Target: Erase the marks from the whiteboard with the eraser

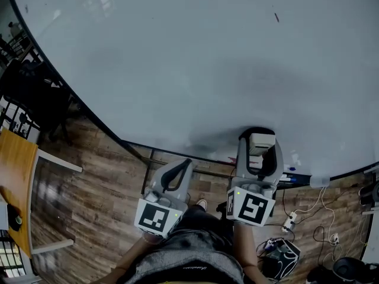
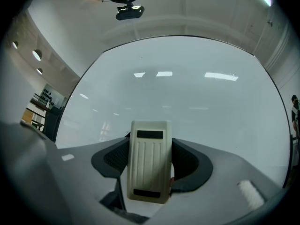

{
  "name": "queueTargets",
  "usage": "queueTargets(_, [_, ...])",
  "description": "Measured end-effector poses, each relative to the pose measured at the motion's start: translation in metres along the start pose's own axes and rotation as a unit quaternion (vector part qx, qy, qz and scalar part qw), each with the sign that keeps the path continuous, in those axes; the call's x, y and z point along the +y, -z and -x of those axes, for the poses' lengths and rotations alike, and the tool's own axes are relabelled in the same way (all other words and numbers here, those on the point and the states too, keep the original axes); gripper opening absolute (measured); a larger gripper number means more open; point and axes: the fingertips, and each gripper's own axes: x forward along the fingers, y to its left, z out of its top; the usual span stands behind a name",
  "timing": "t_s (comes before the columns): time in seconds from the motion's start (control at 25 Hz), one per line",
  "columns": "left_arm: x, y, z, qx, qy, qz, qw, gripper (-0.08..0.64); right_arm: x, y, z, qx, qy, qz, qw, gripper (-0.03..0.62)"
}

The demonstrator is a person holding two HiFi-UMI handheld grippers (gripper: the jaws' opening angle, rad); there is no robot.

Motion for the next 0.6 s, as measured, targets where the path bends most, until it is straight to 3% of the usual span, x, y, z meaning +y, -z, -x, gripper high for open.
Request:
queueTargets(0.36, [-0.015, 0.009, -0.008, -0.002, -0.003, -0.018, 0.9998, -0.002, -0.031, 0.0, 0.009, -0.009, 0.007, 0.007, 1.0, 0.264])
queueTargets(0.6, [-0.004, 0.01, -0.01, -0.003, 0.01, -0.014, 0.9998, -0.002, -0.02, 0.003, 0.005, -0.004, 0.007, 0.007, 1.0, 0.264])
